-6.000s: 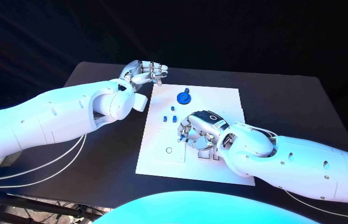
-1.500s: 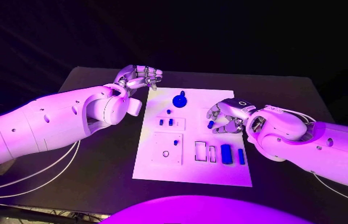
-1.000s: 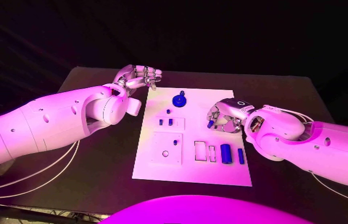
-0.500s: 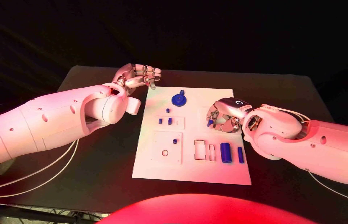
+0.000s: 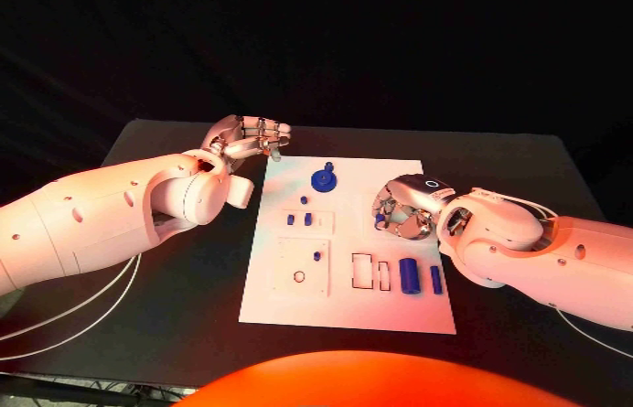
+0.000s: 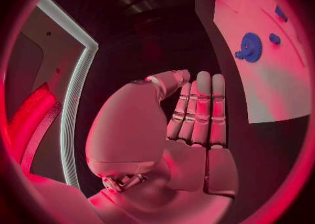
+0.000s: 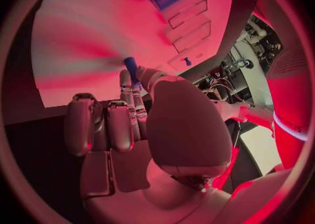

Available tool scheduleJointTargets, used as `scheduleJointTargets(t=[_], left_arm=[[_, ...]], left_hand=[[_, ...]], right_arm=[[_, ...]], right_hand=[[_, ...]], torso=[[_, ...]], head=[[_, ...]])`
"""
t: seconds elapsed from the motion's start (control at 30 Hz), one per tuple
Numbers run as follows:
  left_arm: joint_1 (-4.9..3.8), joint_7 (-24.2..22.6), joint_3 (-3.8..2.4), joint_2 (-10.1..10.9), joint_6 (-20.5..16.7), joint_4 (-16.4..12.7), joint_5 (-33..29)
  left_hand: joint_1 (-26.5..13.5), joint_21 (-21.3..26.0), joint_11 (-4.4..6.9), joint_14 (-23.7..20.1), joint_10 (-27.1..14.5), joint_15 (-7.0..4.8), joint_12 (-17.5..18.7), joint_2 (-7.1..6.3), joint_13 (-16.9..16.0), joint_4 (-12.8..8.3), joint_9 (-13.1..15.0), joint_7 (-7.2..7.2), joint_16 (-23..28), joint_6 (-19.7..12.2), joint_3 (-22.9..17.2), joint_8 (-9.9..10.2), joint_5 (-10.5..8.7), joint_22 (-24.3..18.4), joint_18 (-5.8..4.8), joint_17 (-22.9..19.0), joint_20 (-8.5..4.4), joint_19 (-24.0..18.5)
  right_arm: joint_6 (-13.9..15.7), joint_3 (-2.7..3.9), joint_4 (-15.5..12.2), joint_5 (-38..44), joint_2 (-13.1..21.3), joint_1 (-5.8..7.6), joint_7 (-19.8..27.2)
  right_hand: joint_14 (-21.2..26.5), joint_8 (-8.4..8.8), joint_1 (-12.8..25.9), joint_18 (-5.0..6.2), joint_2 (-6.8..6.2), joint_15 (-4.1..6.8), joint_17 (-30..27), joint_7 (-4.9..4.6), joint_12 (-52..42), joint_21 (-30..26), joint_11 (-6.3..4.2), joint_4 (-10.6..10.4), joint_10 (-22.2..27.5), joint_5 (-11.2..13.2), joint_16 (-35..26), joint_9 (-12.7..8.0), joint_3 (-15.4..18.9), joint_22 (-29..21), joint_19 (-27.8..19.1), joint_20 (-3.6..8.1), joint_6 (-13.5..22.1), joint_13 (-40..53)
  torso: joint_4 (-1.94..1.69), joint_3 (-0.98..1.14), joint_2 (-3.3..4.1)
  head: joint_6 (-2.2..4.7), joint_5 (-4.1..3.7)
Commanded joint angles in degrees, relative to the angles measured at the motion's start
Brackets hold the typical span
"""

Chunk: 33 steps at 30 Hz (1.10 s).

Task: Assemble the parts on the task board

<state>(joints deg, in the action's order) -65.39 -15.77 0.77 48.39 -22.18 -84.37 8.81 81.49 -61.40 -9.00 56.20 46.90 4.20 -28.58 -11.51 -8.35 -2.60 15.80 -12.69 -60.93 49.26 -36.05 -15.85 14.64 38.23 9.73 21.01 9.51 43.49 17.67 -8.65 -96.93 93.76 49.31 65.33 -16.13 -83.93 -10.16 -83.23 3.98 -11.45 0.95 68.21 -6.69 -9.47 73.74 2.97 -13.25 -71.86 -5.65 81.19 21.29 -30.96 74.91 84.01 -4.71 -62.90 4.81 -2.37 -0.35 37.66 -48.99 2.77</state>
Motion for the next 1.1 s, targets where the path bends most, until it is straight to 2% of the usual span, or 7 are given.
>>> scheduleJointTargets(t=[0.03, 0.2, 0.47, 0.6, 0.7, 0.87, 1.1], left_arm=[[-0.05, -0.5, -0.05, -0.1, 0.4, -0.1, 0.0], [-0.05, -0.5, -0.05, -0.1, 0.3, 0.1, 0.0], [-0.05, -0.5, -0.05, -0.4, 0.3, 0.6, 0.0], [-0.04, -0.5, -0.05, -0.6, 0.3, 0.8, 0.0], [-0.04, -0.5, -0.05, -0.8, 0.4, 1.0, 0.0], [-0.02, -0.5, -0.04, -1.2, 0.6, 1.5, -0.1], [-0.01, -0.4, -0.01, -1.9, 0.8, 2.1, -0.2]], left_hand=[[-0.3, -0.2, -0.1, -0.3, -0.3, 0.08, -0.3, -0.03, 0.1, -0.3, 0.0, 0.05, 0.2, -0.3, 0.0, 0.1, 0.2, 0.1, 0.87, -0.1, 0.06, -0.3], [-0.3, -0.2, -0.1, -0.3, -0.3, 0.08, -0.3, -0.03, 0.1, -0.3, 0.0, 0.05, 0.2, -0.3, 0.0, 0.1, 0.2, 0.1, 0.87, -0.1, 0.06, -0.3], [-0.3, -0.2, -0.1, -0.3, -0.3, 0.08, -0.3, -0.03, 0.1, -0.3, 0.0, 0.05, 0.2, -0.3, 0.0, 0.1, 0.2, 0.1, 0.87, -0.1, 0.06, -0.3], [-0.3, -0.2, -0.1, -0.3, -0.3, 0.08, -0.3, -0.03, 0.1, -0.3, 0.0, 0.05, 0.2, -0.3, 0.0, 0.1, 0.2, 0.1, 0.87, -0.1, 0.06, -0.3], [-0.3, -0.3, -0.11, -0.4, -0.4, 0.07, -0.4, -0.03, 0.1, -0.4, 0.1, 0.04, 0.2, -0.3, -0.1, 0.0, 0.21, 0.1, 0.88, -0.1, 0.06, -0.3], [-0.3, -0.3, -0.11, -0.4, -0.4, 0.07, -0.4, -0.03, 0.1, -0.4, 0.1, 0.04, 0.2, -0.3, -0.1, 0.0, 0.21, 0.1, 0.88, -0.1, 0.06, -0.3], [-0.3, -0.3, -0.11, -0.4, -0.4, 0.07, -0.4, -0.03, 0.1, -0.4, 0.1, 0.04, 0.2, -0.3, -0.1, 0.0, 0.21, 0.1, 0.88, -0.1, 0.06, -0.3]], right_arm=[[2.2, 0.02, -0.4, 0.0, 0.1, -0.05, 0.0], [3.0, 0.08, -1.7, -0.9, 0.7, 0.28, 0.1], [4.0, 0.33, -5.3, -2.7, 2.2, 2.36, 0.3], [4.3, 0.45, -7.3, -3.3, 2.5, 2.97, 0.5], [4.4, 0.49, -8.3, -4.0, 1.8, 3.14, 0.8], [4.5, 0.43, -9.0, -4.1, -1.0, 2.53, 1.7], [4.3, -0.03, -8.4, -3.2, -6.2, 0.19, 3.1]], right_hand=[[-2.1, -0.44, -0.1, -1.0, 0.67, 0.51, 0.2, 0.04, 0.2, 0.6, -0.04, 0.5, -0.5, 0.1, 0.3, 0.8, -0.8, 10.1, 1.6, 0.29, -0.4, -0.1], [-2.2, -0.83, 0.4, -1.09, 0.59, 0.54, 0.4, 0.03, 0.7, 1.0, -0.07, 1.5, -1.0, 0.2, 0.4, 1.3, -2.0, 10.3, 1.8, 0.35, -0.4, 0.0], [-2.2, -1.0, 0.7, -1.15, 0.5, 0.54, 0.6, 0.03, 0.9, 1.3, -0.08, 1.9, -1.2, 0.2, 0.5, 1.5, -2.4, 10.4, 1.8, 0.36, -0.4, 0.0], [-2.2, -1.18, 1.2, -1.18, 0.34, 0.56, 0.7, 0.06, 1.0, 1.5, -0.11, 2.3, -1.4, 0.2, 0.6, 1.7, -2.8, 10.5, 1.9, 0.37, -0.4, 0.1], [-2.3, -1.31, 1.5, -1.2, 0.21, 0.57, 0.8, 0.09, 1.2, 1.6, -0.13, 2.6, -1.6, 0.3, 0.7, 1.9, -3.0, 10.6, 1.9, 0.38, -0.4, 0.1], [-2.2, -1.37, 1.6, -1.17, 0.12, 0.58, 0.6, 0.09, 1.3, 1.4, -0.14, 2.8, -1.6, 0.2, 0.6, 2.0, -3.1, 10.5, 1.9, 0.39, -0.4, 0.1], [-2.2, -1.42, 1.8, -1.14, 0.01, 0.59, 0.5, 0.08, 1.4, 1.3, -0.14, 3.1, -1.6, 0.2, 0.6, 2.1, -3.3, 10.5, 1.8, 0.4, -0.3, 0.1]], torso=[[0.02, 0.04, -0.04], [0.03, 0.07, -0.09], [0.08, 0.02, -0.19], [0.08, 0.0, -0.19], [0.19, 0.01, -0.22], [0.22, 0.05, -0.31], [0.15, -0.07, -0.52]], head=[[0.07, 0.11], [0.13, 0.19], [0.35, 0.17], [0.46, 0.16], [0.54, 0.47], [0.53, 1.07], [0.47, 1.64]])
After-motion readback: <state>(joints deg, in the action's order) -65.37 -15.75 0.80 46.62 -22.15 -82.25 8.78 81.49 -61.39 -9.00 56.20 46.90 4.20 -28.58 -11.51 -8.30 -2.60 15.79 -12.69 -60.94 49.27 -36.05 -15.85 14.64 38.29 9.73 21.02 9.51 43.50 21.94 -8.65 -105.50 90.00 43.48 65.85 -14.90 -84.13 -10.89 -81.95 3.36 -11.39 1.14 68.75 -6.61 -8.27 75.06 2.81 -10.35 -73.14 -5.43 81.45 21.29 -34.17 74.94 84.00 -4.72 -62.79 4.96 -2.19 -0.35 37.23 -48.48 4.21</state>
